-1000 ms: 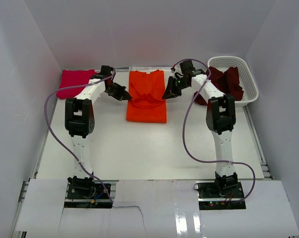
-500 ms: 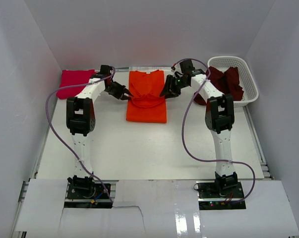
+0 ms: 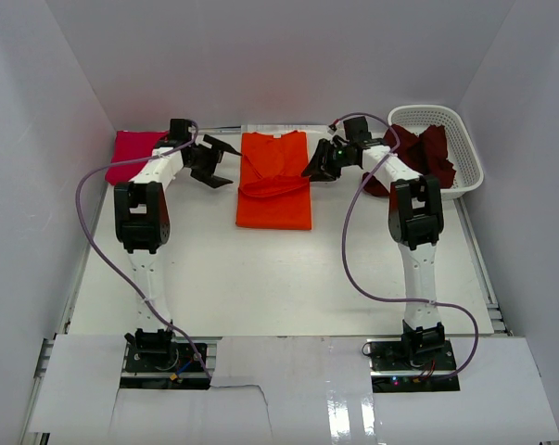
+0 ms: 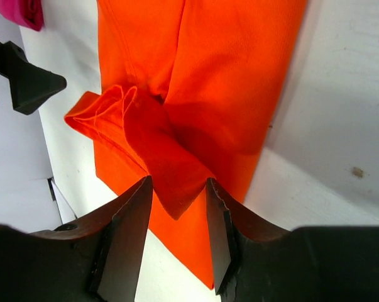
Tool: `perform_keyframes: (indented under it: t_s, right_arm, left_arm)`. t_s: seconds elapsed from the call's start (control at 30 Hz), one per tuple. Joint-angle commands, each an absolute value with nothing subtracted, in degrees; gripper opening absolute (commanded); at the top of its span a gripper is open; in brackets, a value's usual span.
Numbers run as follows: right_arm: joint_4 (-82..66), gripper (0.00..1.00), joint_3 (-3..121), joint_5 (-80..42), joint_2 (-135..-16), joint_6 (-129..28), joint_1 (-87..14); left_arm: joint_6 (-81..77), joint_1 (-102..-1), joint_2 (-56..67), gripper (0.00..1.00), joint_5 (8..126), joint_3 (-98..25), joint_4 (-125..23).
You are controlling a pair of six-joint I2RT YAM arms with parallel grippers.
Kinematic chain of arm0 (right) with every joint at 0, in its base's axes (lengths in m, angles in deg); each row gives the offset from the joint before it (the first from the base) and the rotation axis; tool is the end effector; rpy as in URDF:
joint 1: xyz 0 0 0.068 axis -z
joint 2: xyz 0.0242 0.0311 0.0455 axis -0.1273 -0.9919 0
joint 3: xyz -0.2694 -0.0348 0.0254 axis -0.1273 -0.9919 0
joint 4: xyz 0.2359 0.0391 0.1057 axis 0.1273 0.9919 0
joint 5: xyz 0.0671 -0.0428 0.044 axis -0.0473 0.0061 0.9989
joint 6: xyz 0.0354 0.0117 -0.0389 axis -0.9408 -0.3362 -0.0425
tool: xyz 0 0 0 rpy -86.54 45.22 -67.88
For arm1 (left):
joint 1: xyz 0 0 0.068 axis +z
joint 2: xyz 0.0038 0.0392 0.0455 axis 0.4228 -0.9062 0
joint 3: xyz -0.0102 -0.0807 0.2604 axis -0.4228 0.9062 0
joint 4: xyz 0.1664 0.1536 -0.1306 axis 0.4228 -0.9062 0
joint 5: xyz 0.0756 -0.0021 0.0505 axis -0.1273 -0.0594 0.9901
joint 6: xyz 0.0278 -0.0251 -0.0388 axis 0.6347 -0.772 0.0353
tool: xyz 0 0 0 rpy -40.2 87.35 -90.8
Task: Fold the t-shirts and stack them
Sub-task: Fold the folded rectangular tshirt in 1/3 of the way
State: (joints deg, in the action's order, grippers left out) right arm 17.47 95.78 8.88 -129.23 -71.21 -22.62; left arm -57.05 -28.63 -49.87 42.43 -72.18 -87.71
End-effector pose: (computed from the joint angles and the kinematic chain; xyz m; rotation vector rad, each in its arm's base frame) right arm 0.4998 0.1584 0.1863 -0.0362 2.4893 1.0892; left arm 0.4943 -0.0506 0.1881 -1.2452 2.4957 -1.1420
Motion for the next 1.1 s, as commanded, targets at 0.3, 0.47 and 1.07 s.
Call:
perform_keyframes:
  t_s: [0.3,0.47,1.07]
  right_arm:
    - [2.1,0.46,85.4,9.8,-118.4,-74.5,-22.1]
    - [1.9,0.46,79.1,9.3,-113.1,-71.6,-22.0]
    - [-5.3,0.45,59.6,12.8,-97.8,-70.1,-22.7]
  left_arm:
    - [-44.4,-27.8,-33.7,0.98,44.8,-66.7,-86.0]
    - [-32.5,-27.5,-22.6,0.97,50.5,-58.4,-90.7]
    - [-18.6,-28.7,-0.9,0.61,44.7,-32.3,-82.0]
